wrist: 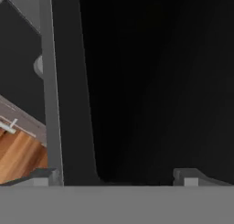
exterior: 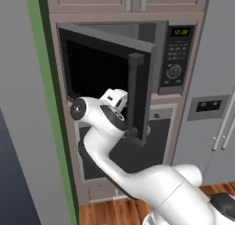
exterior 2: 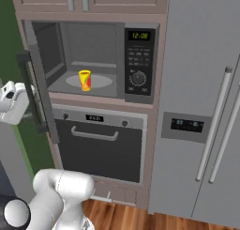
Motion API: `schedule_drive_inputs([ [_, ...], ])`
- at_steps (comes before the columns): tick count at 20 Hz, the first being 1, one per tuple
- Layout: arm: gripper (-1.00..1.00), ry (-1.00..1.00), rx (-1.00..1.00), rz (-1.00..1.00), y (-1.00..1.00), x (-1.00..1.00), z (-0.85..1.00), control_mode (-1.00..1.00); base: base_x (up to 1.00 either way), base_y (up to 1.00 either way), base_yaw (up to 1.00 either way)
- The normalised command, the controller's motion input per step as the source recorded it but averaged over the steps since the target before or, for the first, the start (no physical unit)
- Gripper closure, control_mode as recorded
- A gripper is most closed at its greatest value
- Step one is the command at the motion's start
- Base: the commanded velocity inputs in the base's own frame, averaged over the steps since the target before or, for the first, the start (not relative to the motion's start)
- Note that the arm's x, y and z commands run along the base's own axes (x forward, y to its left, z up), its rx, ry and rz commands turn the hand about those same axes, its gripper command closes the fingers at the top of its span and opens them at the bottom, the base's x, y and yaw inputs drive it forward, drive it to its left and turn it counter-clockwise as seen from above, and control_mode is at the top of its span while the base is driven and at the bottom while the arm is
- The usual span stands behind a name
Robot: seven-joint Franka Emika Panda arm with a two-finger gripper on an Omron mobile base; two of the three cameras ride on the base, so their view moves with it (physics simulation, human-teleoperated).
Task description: Place the microwavable item in the microwave. Then, close the microwave door and press the start button.
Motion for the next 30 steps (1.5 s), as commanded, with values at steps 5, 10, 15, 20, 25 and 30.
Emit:
schedule_drive_inputs([
  [5, -1.00, 0.00, 0.17, 0.01, -0.88, 0.76, 0.04, -1.00, 0.00, 0.00, 0.00],
  [10, -1.00, 0.00, 0.13, 0.02, -0.58, 0.84, 0.04, -1.00, 0.00, 0.00, 0.00],
  [15, -1.00, 0.00, 0.07, 0.04, -0.38, 0.82, 0.16, -1.00, 0.00, 0.00, 0.00],
  [20, -1.00, -0.02, 0.02, 0.05, -0.15, 0.71, 0.29, -1.00, 0.00, 0.00, 0.00],
  [25, -1.00, -0.07, 0.02, 0.04, -0.12, 0.46, 0.03, -1.00, 0.00, 0.00, 0.00],
  [30, -1.00, -0.11, 0.05, 0.08, -0.18, 0.32, 0.00, -1.00, 0.00, 0.00, 0.00],
])
